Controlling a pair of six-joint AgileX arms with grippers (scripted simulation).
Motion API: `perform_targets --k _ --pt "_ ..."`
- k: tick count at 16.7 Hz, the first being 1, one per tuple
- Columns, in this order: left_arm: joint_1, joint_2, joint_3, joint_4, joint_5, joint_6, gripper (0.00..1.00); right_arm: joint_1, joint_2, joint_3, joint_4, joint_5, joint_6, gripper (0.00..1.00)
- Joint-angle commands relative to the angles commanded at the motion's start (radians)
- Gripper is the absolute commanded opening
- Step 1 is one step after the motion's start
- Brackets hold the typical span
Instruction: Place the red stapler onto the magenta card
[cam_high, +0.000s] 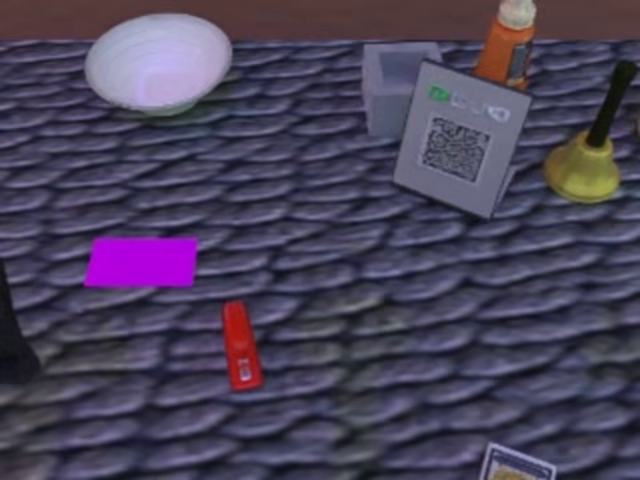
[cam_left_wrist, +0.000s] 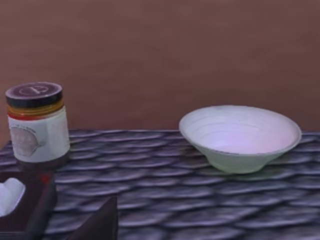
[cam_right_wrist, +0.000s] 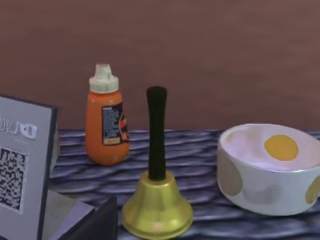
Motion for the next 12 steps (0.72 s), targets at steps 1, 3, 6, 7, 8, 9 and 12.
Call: perform_targets --k 1,3,6,7,8,9,12 --pt "0.0 0.0 0.0 0.0 0.0 0.0 1.0 0.0 0.0 0.0 0.0 0.0 0.0 1.0" --pt "-0.005 0.01 0.01 -0.008 0.0 -0.006 1.0 0.0 0.0 0.0 0.0 0.0 0.0 1.0" --pt "-0.043 0.104 0.104 -0.082 0.001 -0.059 1.0 0.0 0.0 0.0 0.0 0.0 0.0 1.0" --pt "-0.062 0.157 0.155 -0.121 0.001 -0.086 1.0 0.0 0.0 0.0 0.0 0.0 0.0 1.0" --pt "-0.083 0.221 0.213 -0.165 0.001 -0.117 1.0 0.0 0.0 0.0 0.0 0.0 0.0 1.0" --pt "-0.107 0.295 0.277 -0.214 0.0 -0.151 1.0 0.0 0.0 0.0 0.0 0.0 0.0 1.0" --pt "-0.187 0.575 0.493 -0.386 -0.003 -0.265 1.0 0.0 0.0 0.0 0.0 0.0 0.0 1.0"
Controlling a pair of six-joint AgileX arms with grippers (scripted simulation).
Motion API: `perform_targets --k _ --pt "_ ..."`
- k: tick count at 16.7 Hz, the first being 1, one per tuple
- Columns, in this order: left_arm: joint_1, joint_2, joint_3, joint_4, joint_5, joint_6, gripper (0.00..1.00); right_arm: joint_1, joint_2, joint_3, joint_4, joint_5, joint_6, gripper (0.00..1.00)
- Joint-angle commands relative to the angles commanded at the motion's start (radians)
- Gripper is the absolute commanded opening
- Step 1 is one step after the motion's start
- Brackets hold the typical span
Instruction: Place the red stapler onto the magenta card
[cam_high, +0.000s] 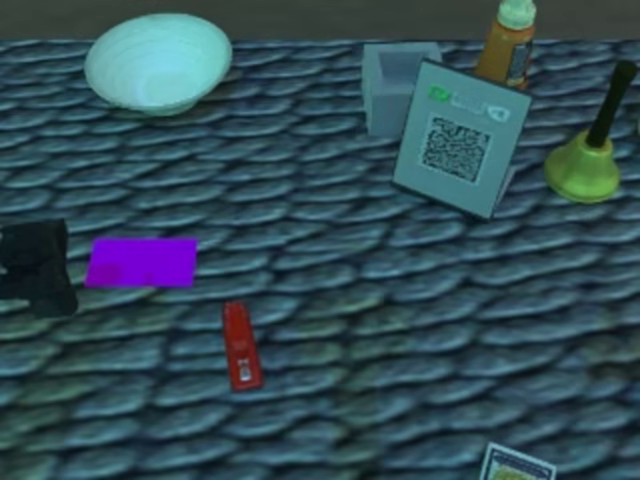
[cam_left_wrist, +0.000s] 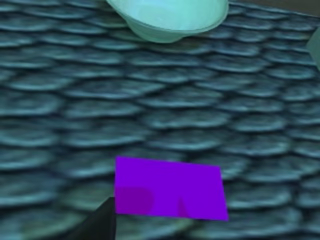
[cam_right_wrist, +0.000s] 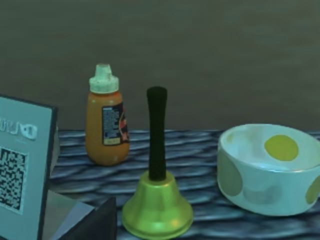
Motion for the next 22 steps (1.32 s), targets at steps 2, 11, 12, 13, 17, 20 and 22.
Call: perform_targets --k 2,11,12,13,17,20,22 --pt "-0.059 0.217 0.153 -0.128 -0.002 -0.081 1.0 0.0 0.0 0.0 0.0 0.0 0.0 1.0" --pt "-0.307 1.065 0.773 -0.645 -0.004 -0.415 1.0 0.0 0.0 0.0 0.0 0.0 0.0 1.0" --pt "-0.327 1.124 0.826 -0.683 -0.004 -0.442 1.0 0.0 0.0 0.0 0.0 0.0 0.0 1.0" --pt "-0.344 1.176 0.873 -0.716 -0.003 -0.466 1.0 0.0 0.0 0.0 0.0 0.0 0.0 1.0" --pt "-0.386 1.301 0.99 -0.79 -0.002 -0.522 1.0 0.0 0.0 0.0 0.0 0.0 0.0 1.0" --pt "-0.388 1.309 0.996 -0.794 -0.002 -0.525 1.0 0.0 0.0 0.0 0.0 0.0 0.0 1.0" --pt "-0.383 1.306 0.994 -0.792 -0.002 -0.524 1.0 0.0 0.0 0.0 0.0 0.0 0.0 1.0"
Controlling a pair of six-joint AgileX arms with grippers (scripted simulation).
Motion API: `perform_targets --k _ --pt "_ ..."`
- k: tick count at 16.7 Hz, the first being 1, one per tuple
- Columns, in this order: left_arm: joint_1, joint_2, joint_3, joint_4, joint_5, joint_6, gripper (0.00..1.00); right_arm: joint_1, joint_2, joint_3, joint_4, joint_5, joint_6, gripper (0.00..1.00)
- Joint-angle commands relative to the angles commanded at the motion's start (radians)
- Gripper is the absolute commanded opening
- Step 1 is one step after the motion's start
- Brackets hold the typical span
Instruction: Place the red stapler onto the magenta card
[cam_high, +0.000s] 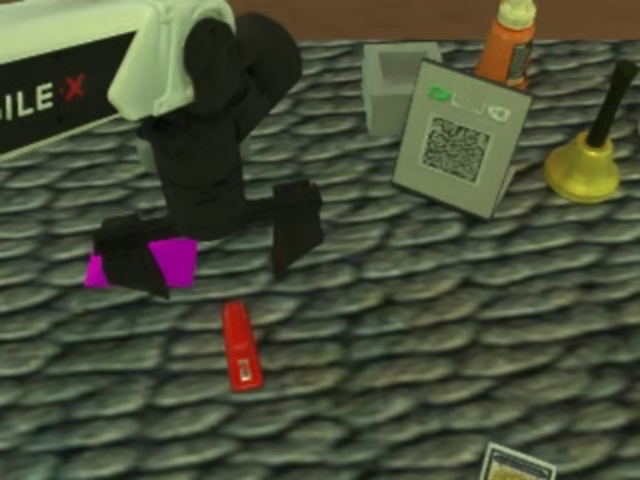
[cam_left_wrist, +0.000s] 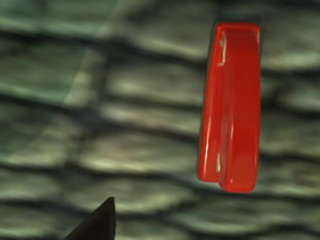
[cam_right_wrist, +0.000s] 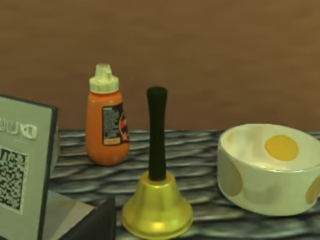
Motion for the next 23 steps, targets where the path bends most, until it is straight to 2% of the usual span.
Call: perform_targets --k 3,11,16,23 --pt "-0.001 0.013 -0.03 0.038 0.0 0.002 1.0 0.0 0.0 0.0 0.0 0.0 0.0 1.0" --pt "-0.001 0.122 -0.231 0.352 0.001 0.005 1.0 0.0 0.0 0.0 0.0 0.0 0.0 1.0" --pt "-0.001 0.128 -0.243 0.368 0.001 0.005 1.0 0.0 0.0 0.0 0.0 0.0 0.0 1.0" --pt "-0.001 0.128 -0.243 0.368 0.001 0.005 0.47 0.0 0.0 0.0 0.0 0.0 0.0 1.0"
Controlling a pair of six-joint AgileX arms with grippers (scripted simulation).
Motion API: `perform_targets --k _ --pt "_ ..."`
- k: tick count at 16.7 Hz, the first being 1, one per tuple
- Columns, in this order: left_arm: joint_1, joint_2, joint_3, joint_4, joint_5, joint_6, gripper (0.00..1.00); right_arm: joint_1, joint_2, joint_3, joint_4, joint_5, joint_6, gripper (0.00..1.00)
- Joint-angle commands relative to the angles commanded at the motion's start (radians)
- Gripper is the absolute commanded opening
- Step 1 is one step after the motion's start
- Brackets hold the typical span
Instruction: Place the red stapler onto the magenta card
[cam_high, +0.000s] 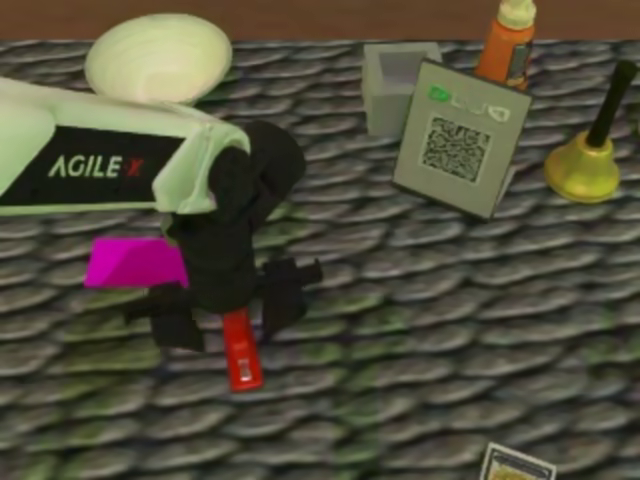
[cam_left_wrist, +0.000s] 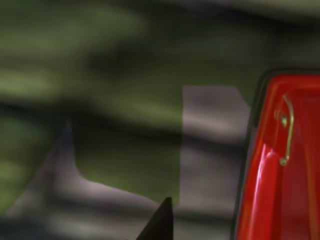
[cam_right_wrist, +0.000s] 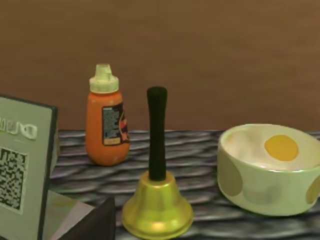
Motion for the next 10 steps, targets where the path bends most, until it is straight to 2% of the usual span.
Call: perform_targets --k 6,10 --pt "0.0 0.0 0.0 0.0 0.0 0.0 0.02 0.0 0.0 0.0 0.0 0.0 0.0 1.0" --pt "0.0 0.0 0.0 0.0 0.0 0.0 0.0 0.0 0.0 0.0 0.0 0.0 0.0 1.0"
